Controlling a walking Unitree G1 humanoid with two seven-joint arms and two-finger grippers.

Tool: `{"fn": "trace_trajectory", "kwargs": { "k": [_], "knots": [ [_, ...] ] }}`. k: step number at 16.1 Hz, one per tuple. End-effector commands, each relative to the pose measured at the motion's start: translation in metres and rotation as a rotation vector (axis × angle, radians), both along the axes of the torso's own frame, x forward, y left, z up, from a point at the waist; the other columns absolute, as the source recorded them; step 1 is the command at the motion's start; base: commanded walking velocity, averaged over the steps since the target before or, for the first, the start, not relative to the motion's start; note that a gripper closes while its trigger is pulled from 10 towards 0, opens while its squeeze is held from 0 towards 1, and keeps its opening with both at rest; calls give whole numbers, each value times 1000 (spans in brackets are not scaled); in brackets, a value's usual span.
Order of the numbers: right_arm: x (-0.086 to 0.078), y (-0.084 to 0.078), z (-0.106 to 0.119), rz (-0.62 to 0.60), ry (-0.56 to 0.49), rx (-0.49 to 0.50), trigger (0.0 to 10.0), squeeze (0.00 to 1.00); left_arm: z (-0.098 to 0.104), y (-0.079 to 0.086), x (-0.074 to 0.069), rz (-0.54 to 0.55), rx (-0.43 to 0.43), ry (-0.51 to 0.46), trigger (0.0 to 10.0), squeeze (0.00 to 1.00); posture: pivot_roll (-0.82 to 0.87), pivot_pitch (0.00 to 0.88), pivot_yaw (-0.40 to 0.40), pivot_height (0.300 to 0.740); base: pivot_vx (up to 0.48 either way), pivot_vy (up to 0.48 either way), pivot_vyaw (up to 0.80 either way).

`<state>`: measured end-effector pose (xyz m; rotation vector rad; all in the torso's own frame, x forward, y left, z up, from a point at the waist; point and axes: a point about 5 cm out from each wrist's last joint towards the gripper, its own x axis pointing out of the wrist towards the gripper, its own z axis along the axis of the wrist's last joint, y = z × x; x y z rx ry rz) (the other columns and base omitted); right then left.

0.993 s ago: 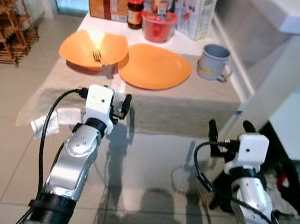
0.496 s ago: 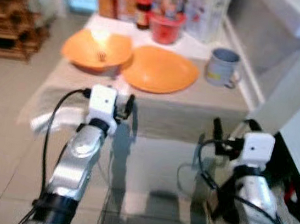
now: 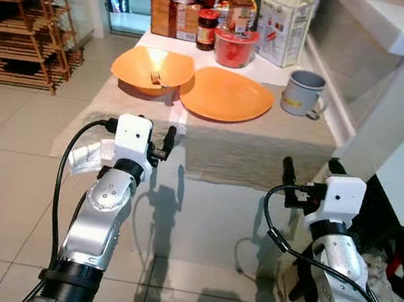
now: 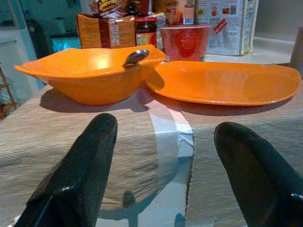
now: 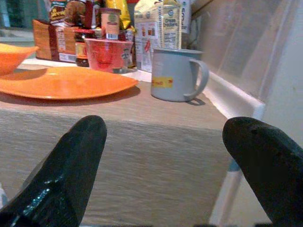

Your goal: Setting the table

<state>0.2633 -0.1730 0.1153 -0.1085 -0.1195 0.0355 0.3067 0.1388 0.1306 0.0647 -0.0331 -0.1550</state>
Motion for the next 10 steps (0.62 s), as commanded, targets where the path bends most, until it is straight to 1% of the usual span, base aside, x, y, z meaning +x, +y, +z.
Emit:
{"fn": "trace_trajectory", "kwargs": {
  "k": [1,5,7,8,10],
  "knots": [
    [1,-3,8,-18,-31,-2,10000,0,1,1,0,8,2,-7,10000,0,-14,0,21,740,0,0,475],
    [-1,-5,10,-23,-54,-41,10000,0,7,-2,2,-3,12,-34,10000,0,-19,0,21,740,0,0,0],
    [0,-3,11,-16,-61,-39,10000,0,14,-7,3,-23,15,-78,10000,0,-21,0,21,740,0,0,0],
    [1,-2,12,-9,-65,-40,10000,0,18,-10,2,-38,30,-99,10000,0,-20,0,20,740,311,368,0],
    [1,-1,11,-10,-63,-39,10000,0,18,-10,2,-39,29,-101,10000,0,-17,0,18,740,317,358,0]
  ]
}}
